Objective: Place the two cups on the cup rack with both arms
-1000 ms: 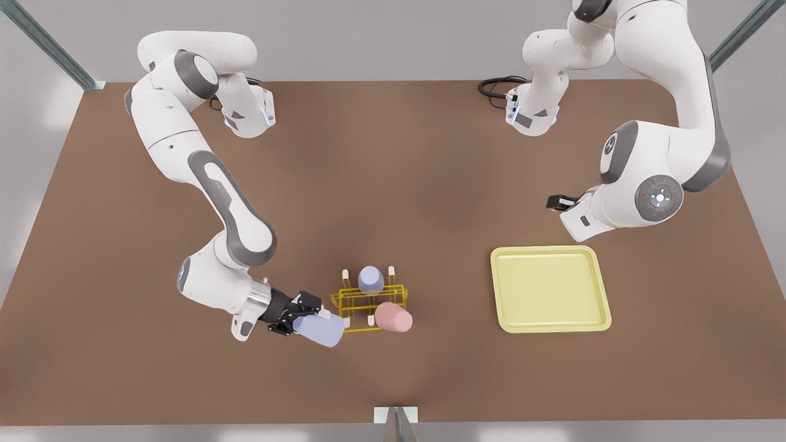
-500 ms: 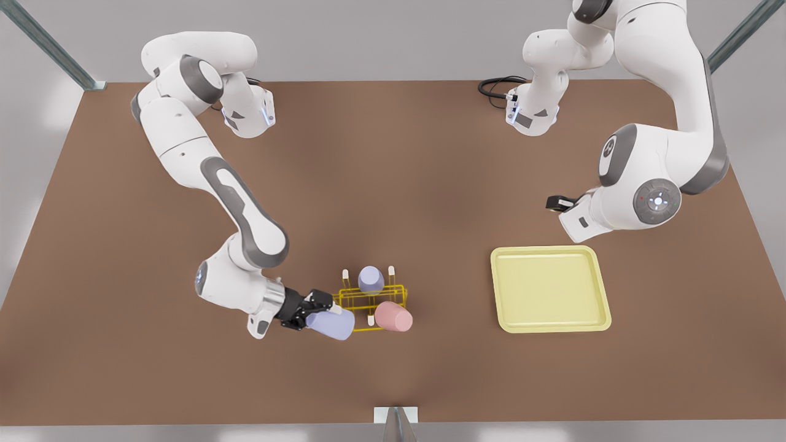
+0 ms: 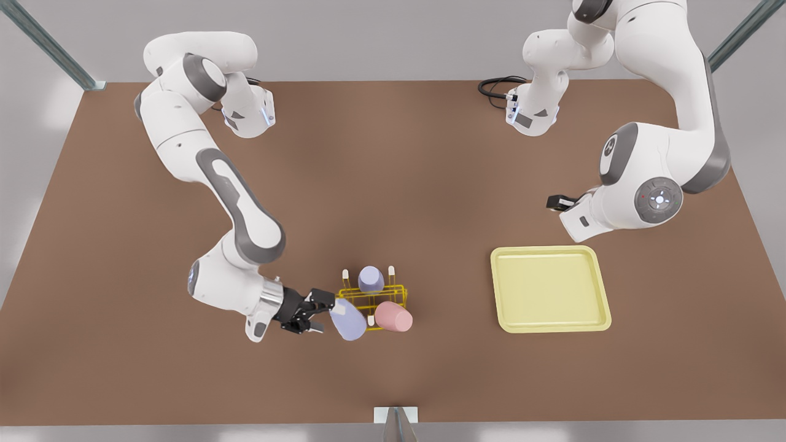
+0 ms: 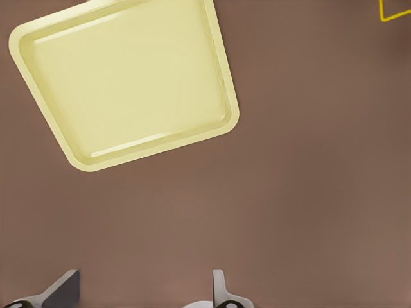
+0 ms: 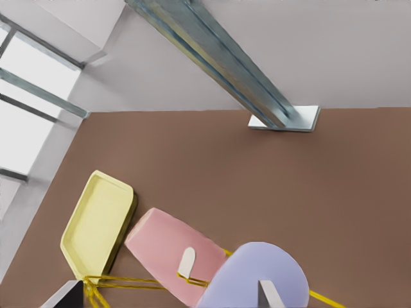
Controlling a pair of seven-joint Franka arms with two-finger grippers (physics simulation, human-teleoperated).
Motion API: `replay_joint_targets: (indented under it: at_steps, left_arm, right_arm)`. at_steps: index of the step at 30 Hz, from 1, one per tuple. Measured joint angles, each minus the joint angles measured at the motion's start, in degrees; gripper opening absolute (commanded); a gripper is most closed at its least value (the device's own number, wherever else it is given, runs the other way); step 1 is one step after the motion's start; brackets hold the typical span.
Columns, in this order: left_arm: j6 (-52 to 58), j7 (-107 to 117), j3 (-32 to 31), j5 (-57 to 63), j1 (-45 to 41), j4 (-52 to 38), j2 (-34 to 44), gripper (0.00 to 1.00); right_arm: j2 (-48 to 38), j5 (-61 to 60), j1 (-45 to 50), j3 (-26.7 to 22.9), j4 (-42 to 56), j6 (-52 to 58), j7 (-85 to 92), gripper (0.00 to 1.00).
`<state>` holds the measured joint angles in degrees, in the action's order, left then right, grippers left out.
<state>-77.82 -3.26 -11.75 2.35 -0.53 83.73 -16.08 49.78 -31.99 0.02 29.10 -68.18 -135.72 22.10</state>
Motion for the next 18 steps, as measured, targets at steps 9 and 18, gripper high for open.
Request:
replay_joint_targets:
  at_steps: [9, 18]
  left_arm:
    - [0.52, -0.15, 0.0, 0.0, -0.26, -0.29, -0.05, 1.0]
    - [0.3, -0.2, 0.45, -2.44, 0.65, -3.65, -1.85, 1.0]
  right_arm:
    - [-23.19, 40.69, -8.44, -7.04, 3.2, 38.62, -9.3, 1.0]
    - [-45.22, 37.75, -6.89, -17.67, -18.97, 46.92, -14.05, 1.0]
